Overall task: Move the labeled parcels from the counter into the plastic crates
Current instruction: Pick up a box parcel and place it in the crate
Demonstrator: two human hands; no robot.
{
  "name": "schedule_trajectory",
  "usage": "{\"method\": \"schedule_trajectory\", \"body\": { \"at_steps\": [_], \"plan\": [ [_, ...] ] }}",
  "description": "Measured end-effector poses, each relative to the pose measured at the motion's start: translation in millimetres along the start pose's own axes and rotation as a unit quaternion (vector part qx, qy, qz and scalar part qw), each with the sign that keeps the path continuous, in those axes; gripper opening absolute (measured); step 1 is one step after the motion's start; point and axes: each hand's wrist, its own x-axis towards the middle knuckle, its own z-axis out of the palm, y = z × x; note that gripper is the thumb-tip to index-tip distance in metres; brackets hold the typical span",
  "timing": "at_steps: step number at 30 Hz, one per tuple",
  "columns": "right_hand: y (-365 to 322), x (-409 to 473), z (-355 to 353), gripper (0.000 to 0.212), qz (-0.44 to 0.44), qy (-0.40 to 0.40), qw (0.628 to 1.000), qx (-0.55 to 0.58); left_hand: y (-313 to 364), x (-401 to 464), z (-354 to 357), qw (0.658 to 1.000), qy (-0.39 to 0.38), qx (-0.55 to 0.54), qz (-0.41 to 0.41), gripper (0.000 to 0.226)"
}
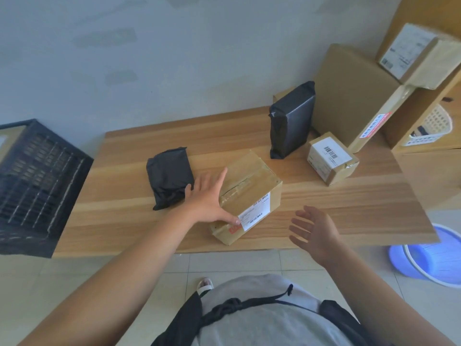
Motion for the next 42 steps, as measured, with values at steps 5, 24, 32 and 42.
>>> {"method": "schedule_trajectory", "body": {
  "at_steps": [5, 24, 32, 42],
  "plan": [
    [1.5, 1.0, -5.7, 0.021, -0.012, 0.011, 0.999, -0.030, 2.4, 3.8, -2.7, 0.999, -0.038, 0.021, -0.006, 0.155],
    [-113.0, -77.6, -17.6, 0.133, -0.345, -0.361, 0.759, -0.418, 9.5, -67.6, -149.2, 0.943, -0.079, -0.101, 0.306, 0.131],
    [-104.6, -73.6, -25.1, 0.114, -0.361, -0.299, 0.822, -0.324, 11.7, -66.6, -155.2, 0.945, -0.042, -0.139, 0.293, 0.112],
    [-70.0, -63.9, -56.9, 0.083, -0.267, -0.293, 0.907, -0.144, 11.6, -81.4, -56.7, 0.759, -0.029, -0.598, 0.256, 0.106]
  ]
}}
